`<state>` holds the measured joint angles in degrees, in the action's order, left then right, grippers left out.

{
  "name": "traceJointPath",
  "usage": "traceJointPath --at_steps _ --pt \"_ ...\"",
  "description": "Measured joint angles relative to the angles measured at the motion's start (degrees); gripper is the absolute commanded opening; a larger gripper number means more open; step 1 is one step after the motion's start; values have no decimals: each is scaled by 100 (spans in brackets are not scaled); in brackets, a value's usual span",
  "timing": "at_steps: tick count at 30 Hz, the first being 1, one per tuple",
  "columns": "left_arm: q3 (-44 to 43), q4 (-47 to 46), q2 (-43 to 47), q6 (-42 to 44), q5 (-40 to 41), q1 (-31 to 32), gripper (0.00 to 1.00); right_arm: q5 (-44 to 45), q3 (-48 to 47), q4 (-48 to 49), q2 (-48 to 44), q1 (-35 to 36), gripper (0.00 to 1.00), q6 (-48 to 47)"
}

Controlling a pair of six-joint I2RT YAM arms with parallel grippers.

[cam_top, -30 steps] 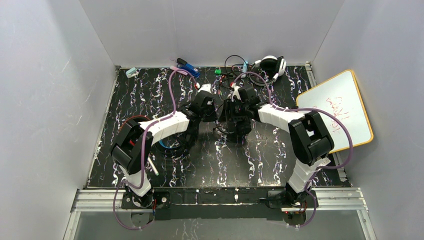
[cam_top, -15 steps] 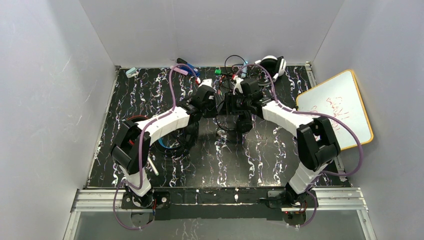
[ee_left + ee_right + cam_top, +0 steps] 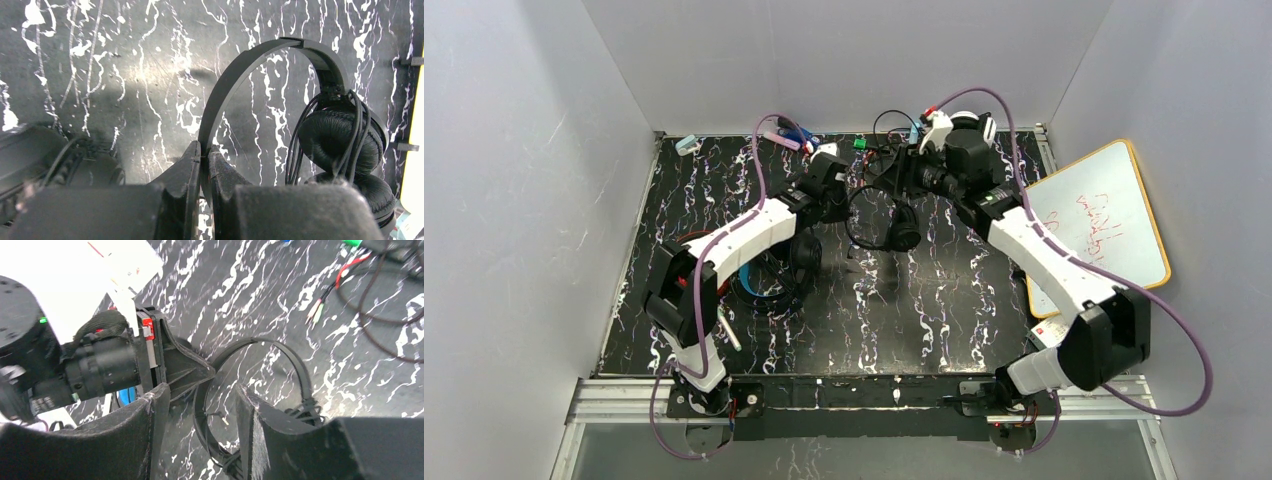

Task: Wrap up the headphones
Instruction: Place the headphones at the center of the board.

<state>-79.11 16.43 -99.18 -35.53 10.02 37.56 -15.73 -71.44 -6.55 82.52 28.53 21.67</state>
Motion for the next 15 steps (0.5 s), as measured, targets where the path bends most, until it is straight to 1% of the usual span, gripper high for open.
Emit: traceJointPath --at_steps 7,15 --pt "-428 389 9 17 -13 -564 0 588 315 415 -719 -33 61 -4" --pt "-1102 1093 70 120 7 -1512 0 975 640 527 -868 -46 60 -46"
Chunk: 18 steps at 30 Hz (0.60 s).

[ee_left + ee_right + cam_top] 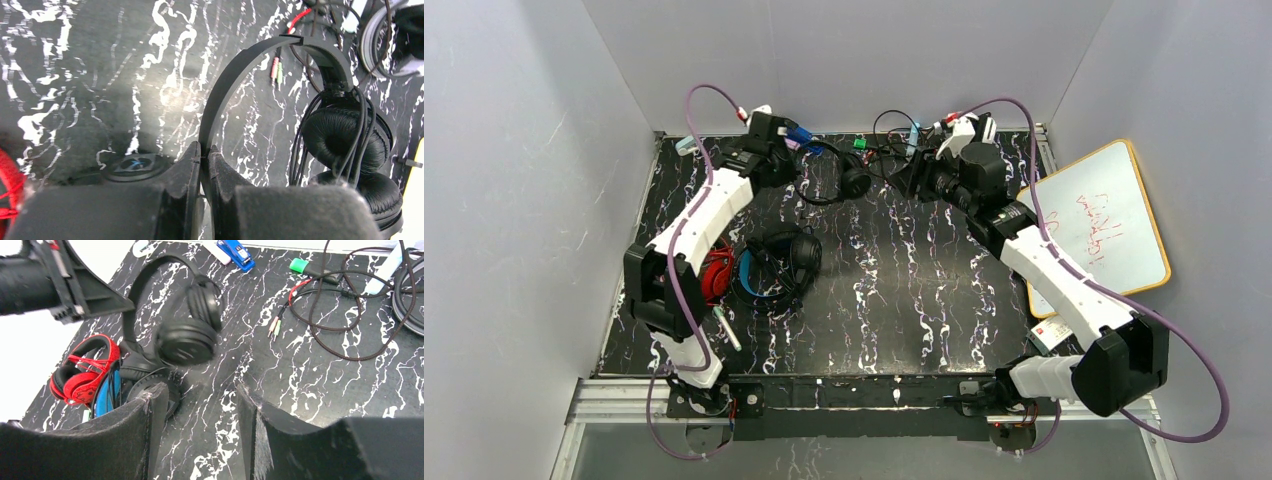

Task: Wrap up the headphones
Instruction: Place the headphones at the center of the board.

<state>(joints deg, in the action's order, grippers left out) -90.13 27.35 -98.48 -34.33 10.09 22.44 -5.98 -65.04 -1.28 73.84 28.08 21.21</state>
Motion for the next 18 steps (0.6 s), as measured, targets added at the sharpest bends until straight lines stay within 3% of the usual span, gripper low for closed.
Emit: traceJointPath --at_steps 9,18 --pt "-90 603 184 -24 -151 -994 0 133 363 28 -238 0 60 -24" --pt "496 772 404 -205 -155 -2262 0 44 485 57 -273 0 60 -24"
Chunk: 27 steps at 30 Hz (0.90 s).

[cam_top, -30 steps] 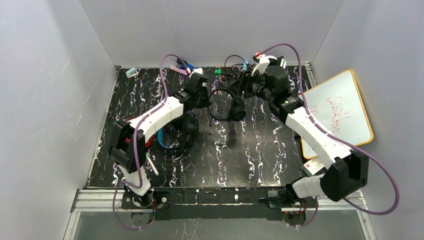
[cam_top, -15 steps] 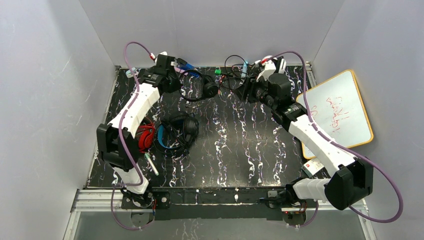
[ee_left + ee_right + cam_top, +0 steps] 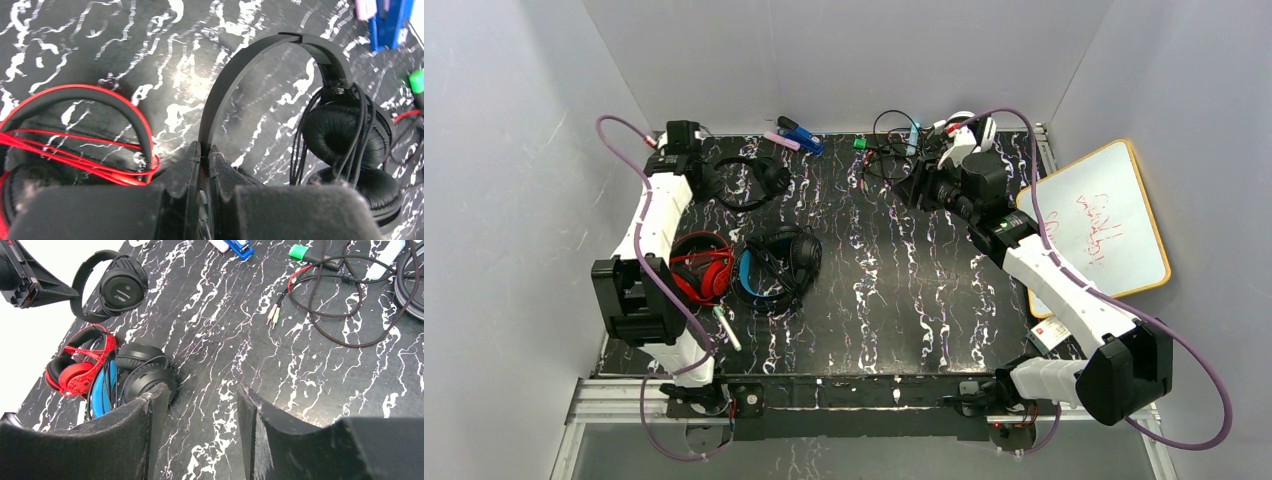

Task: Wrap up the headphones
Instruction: Place the headphones at the center of the board.

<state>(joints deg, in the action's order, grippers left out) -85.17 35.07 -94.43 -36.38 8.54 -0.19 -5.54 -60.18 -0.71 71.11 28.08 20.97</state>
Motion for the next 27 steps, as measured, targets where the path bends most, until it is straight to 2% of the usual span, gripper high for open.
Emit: traceJointPath --at_steps 10,16,23,25,26,27 --pt "704 -245 31 -334 -2 -612 0 -111 11 0 -15 -17 60 2" --pt "767 -435 -245 -420 -13 -704 0 -109 24 0 -68 -22 60 2" --pt "992 -1040 -549 -581 474 -721 1 -109 107 -2 -103 -22 60 2" --pt "1141 -1239 -623 -647 638 -721 11 -109 107 -7 -103 -22 60 2" --pt "1163 -1287 -673 -664 697 -721 20 -109 107 -7 -101 -22 60 2" --pt "1165 -1377 -774 -697 772 -721 36 -107 107 -7 -103 -22 61 0"
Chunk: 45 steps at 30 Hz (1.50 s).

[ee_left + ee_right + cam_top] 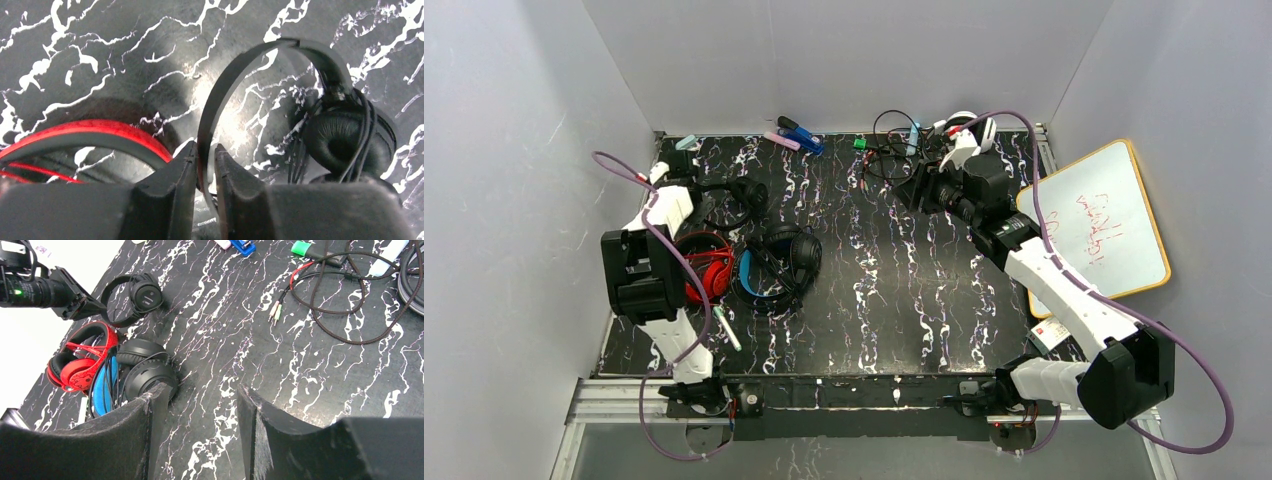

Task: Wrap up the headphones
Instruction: Place the headphones at the center of the board, then reset both arms

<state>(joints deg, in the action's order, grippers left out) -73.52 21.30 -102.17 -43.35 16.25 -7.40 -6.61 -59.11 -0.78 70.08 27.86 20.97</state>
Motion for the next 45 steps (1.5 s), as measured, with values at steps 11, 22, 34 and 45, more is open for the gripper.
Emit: traceJointPath --at_steps 11,22,34,45 --pt "227 -337 26 -59 581 0 98 44 2 -129 0 0 69 -17" --pt "787 -319 1851 496 -260 55 98 70 448 -162 -306 0 75 -59" --pt "1884 -1008 3141 1591 -1633 752 98 728 1676 686 -1115 0 99 -446" --pt "2975 -2308 4035 2653 -1781 1506 98 1681 2820 1519 -1648 -39 99 -1043"
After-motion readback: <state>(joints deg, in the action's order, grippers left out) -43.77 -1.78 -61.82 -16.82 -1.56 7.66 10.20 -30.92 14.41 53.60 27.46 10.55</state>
